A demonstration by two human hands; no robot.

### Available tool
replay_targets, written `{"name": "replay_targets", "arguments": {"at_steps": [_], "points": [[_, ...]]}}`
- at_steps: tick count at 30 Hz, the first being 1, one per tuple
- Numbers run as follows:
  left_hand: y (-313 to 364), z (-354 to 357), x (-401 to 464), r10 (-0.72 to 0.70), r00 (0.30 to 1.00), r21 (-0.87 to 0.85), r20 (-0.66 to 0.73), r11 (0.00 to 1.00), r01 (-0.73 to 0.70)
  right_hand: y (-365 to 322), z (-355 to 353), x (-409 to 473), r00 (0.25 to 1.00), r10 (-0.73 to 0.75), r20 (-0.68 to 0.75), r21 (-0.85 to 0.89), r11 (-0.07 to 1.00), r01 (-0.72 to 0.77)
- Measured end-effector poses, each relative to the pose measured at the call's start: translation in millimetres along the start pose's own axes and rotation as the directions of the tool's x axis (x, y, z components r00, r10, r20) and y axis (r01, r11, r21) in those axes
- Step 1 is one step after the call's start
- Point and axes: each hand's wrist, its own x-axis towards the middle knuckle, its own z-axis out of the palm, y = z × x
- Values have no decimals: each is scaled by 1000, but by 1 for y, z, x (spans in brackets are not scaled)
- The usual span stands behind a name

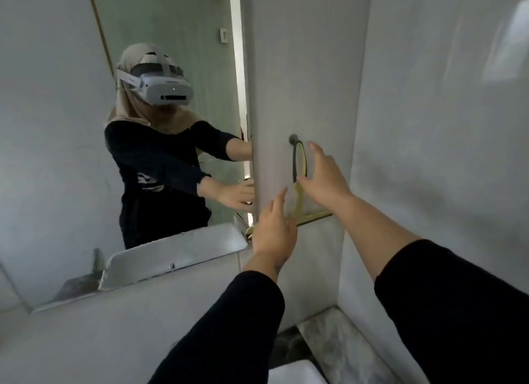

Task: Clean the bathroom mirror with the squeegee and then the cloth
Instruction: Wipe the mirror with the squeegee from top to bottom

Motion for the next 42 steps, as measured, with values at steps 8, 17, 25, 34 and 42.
{"name": "replay_targets", "arguments": {"at_steps": [8, 17, 25, 34, 42], "points": [[-8, 39, 13, -16, 1000, 104, -17, 994, 18, 6, 30, 25, 996, -27, -84, 232, 972, 46], [3, 37, 3, 9, 979, 82, -203, 997, 8, 0, 10, 23, 992, 1, -124, 185, 982, 23], [19, -25, -6, 101, 936, 180, -337, 983, -41, -48, -19, 7, 994, 4, -110, 300, 954, 30], [15, -157, -19, 229, 891, 410, -391, 910, -54, -143, -47, -32, 783, -590, 197, -523, 613, 593], [13, -254, -45, 341, 837, 606, -428, 795, -14, -217, -50, -42, 521, -830, 198, -608, 313, 730]]}}
